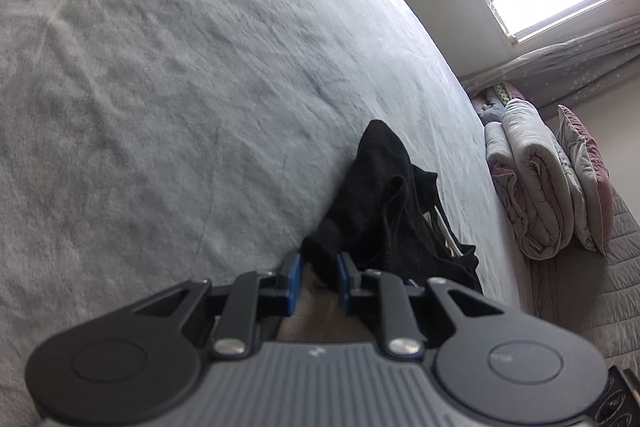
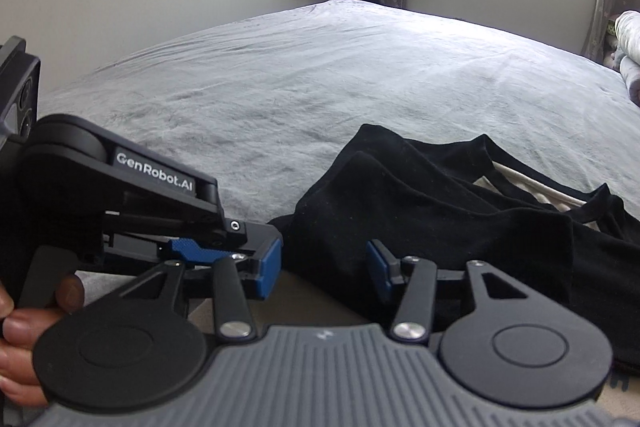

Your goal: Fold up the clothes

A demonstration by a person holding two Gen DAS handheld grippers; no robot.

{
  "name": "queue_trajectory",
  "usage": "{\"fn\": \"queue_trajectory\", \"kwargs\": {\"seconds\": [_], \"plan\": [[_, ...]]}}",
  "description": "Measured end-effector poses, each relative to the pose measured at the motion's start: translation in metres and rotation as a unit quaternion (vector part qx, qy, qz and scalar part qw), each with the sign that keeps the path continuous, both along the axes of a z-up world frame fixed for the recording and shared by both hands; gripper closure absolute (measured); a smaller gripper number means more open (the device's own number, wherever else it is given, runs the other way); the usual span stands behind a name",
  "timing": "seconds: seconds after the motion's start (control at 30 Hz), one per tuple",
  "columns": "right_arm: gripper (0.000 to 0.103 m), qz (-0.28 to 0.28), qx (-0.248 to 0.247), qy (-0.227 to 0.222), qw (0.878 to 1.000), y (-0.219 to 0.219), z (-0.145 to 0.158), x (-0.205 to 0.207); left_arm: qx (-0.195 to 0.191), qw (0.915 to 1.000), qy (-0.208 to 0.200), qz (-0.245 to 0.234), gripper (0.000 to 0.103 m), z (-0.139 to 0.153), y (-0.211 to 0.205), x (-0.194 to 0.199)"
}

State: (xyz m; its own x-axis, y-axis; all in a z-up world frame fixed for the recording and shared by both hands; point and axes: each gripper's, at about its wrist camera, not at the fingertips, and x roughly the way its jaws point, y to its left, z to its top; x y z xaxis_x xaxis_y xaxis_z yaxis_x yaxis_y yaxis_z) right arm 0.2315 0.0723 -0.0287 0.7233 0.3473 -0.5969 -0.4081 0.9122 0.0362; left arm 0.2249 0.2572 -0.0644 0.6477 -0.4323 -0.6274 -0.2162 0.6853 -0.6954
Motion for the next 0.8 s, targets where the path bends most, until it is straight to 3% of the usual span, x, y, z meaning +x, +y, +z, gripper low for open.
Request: {"fn": "queue_trajectory", "kwargs": {"seconds": [0.1, 0.13, 0.17, 0.23, 0.5, 0.8], "plan": [[0.052, 0.003, -0.021, -0.013, 1.000, 0.004, -0.007, 0.004, 0.000, 1.0000, 0.001, -0.002, 0.086, -0.002, 0.000, 0.001], [0.060, 0.005, -0.021, -0.014, 1.000, 0.003, -0.008, 0.006, 0.004, 1.0000, -0.001, -0.004, 0.086, -0.001, -0.001, 0.001], [0.077, 0.006, -0.019, -0.015, 1.000, 0.002, -0.008, 0.008, 0.009, 0.9999, -0.002, -0.007, 0.086, -0.001, -0.003, 0.001], [0.090, -0.001, -0.022, -0.018, 1.000, -0.002, -0.007, 0.010, 0.021, 0.9997, -0.006, -0.011, 0.086, 0.001, -0.005, 0.001], [0.090, -0.044, 0.010, -0.054, 0.998, -0.047, 0.028, 0.004, 0.086, 0.9953, -0.026, -0.035, 0.086, 0.009, -0.021, 0.000], [0.091, -0.135, 0.051, -0.073, 0.987, -0.134, 0.059, -0.009, 0.110, 0.9922, -0.036, -0.045, 0.086, 0.011, -0.027, -0.002]]}}
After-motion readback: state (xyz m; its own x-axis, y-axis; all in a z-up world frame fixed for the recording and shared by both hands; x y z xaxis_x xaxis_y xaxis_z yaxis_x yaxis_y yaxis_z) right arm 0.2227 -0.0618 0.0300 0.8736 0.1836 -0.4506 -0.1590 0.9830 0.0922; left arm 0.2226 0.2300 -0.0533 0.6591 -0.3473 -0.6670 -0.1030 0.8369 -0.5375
